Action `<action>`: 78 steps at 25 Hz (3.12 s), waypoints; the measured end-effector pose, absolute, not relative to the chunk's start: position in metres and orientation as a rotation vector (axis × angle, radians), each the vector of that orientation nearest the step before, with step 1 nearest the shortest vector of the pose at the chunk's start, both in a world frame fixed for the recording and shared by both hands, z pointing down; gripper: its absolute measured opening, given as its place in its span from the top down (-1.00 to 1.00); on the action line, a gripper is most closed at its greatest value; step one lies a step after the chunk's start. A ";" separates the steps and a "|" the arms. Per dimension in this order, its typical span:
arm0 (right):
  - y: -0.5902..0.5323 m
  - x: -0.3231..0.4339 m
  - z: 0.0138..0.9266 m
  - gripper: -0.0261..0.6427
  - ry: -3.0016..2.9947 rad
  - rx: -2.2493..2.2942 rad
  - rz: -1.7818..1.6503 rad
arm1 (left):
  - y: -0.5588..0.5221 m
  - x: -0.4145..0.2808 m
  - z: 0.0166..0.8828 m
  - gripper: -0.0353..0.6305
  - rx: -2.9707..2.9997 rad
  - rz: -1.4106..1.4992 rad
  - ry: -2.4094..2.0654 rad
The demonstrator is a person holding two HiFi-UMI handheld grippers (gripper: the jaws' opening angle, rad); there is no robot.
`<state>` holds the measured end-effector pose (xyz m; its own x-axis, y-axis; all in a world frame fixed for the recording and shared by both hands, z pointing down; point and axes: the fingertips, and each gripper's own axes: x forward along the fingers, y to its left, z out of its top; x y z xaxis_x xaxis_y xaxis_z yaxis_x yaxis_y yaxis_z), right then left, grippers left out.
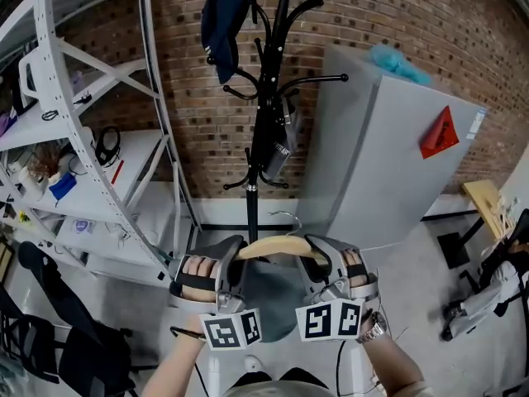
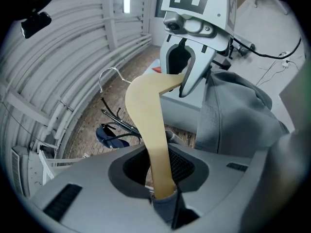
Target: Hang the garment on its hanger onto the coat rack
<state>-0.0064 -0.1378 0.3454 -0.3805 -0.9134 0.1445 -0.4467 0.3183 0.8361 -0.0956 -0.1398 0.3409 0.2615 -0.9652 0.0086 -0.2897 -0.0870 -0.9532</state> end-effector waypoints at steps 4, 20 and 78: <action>-0.159 -0.011 0.342 0.58 -1.945 1.221 -0.966 | -0.162 -0.100 0.337 0.65 -1.576 -0.872 1.186; -0.284 -0.001 0.340 0.58 -1.991 1.181 -0.996 | -0.275 -0.090 0.335 0.65 -1.543 -0.936 1.237; -0.523 -0.019 0.405 0.58 -2.213 0.891 -0.973 | -0.487 -0.105 0.405 0.65 -1.431 -1.272 1.528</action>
<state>-0.0192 -0.5229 0.4047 -0.6238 -0.7503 0.2191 -0.3459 0.5164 0.7834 -0.1052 -0.4865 0.4047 -0.1662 -0.9762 0.1391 -0.3137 -0.0814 -0.9460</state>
